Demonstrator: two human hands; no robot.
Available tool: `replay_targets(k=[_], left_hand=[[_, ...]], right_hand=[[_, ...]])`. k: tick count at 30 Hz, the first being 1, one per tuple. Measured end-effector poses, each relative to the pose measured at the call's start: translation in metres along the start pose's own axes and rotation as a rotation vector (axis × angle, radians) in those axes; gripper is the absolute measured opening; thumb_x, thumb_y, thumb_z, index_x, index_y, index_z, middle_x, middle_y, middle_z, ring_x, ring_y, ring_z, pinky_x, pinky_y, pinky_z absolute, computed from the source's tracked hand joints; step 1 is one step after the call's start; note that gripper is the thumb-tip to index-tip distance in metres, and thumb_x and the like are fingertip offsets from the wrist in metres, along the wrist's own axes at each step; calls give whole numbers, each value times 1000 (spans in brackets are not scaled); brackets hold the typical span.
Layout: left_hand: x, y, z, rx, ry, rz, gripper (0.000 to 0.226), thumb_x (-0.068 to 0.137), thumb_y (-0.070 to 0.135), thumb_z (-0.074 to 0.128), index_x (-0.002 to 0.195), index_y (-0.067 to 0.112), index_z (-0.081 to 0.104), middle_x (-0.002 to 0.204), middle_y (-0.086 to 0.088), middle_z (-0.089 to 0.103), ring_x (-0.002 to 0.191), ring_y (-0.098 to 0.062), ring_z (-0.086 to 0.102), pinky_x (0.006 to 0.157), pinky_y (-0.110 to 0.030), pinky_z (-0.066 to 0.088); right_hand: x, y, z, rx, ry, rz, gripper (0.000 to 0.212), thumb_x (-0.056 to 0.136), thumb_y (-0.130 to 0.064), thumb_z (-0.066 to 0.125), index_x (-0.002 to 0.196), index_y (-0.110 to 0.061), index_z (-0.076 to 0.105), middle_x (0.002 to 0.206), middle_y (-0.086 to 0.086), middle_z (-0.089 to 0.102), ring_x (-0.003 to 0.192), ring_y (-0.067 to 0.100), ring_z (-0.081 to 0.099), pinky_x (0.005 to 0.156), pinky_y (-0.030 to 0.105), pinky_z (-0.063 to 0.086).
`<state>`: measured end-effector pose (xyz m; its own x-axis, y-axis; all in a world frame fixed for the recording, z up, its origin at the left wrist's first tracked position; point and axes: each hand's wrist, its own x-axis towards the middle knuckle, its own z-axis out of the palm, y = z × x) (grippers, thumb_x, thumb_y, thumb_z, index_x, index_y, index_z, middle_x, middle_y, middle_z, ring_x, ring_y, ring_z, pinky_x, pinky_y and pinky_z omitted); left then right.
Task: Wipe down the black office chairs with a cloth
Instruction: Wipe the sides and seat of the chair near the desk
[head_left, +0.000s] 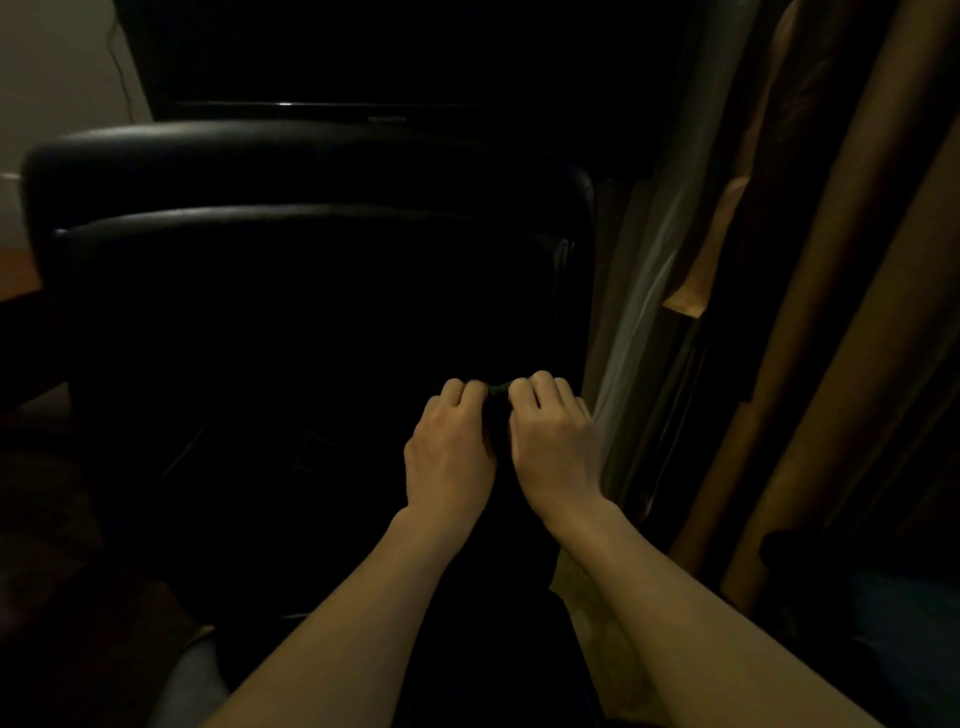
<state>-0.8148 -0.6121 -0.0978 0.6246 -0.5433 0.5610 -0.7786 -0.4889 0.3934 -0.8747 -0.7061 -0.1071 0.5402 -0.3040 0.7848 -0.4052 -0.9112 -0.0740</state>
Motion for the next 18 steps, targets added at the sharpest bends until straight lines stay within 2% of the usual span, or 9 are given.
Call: replay_targets(k=[3,5,8,11,14,18], left_hand=[[-7,-6,-7,35,-40,102,37,90,7,58,125,15,52,117,-1,51,104,-21,52,75,-27,46],[10,-8,-17,44,-23,156,33,86,4,58,118,12,54,113,-6,52,102,-28,53,74,-35,48],[54,11,-37,12,103,166,25,85,4,55,110,9,56,107,-11,54,96,-33,54,72,-39,44],[81,24,-44,-18,142,183,15,91,9,54,105,10,57,103,-8,55,89,-27,55,68,-34,43],[70,20,-26,-15,161,193,11,91,8,54,101,11,57,99,-5,55,84,-25,55,65,-31,39],[36,21,4,-22,169,120,17,92,10,54,109,14,57,102,-2,55,87,-20,55,67,-24,36]], right_hand=[[5,5,-13,-75,-59,-223,12,87,-11,47,91,-11,59,84,7,58,74,25,58,62,31,44],[30,10,-22,-134,-58,-364,18,85,-12,41,90,-10,59,82,9,58,71,28,57,59,35,42],[79,12,-35,-149,14,-240,18,85,-12,44,94,-8,59,87,14,59,76,34,59,60,38,45],[96,26,-33,26,-11,-116,12,89,-8,53,101,-7,55,99,13,56,89,31,56,68,36,42],[76,37,-24,275,-19,-37,8,91,-6,53,98,-8,51,101,9,50,89,24,51,71,30,39],[37,43,-6,303,10,6,9,92,-14,48,97,-7,50,102,9,49,91,25,52,69,32,44]])
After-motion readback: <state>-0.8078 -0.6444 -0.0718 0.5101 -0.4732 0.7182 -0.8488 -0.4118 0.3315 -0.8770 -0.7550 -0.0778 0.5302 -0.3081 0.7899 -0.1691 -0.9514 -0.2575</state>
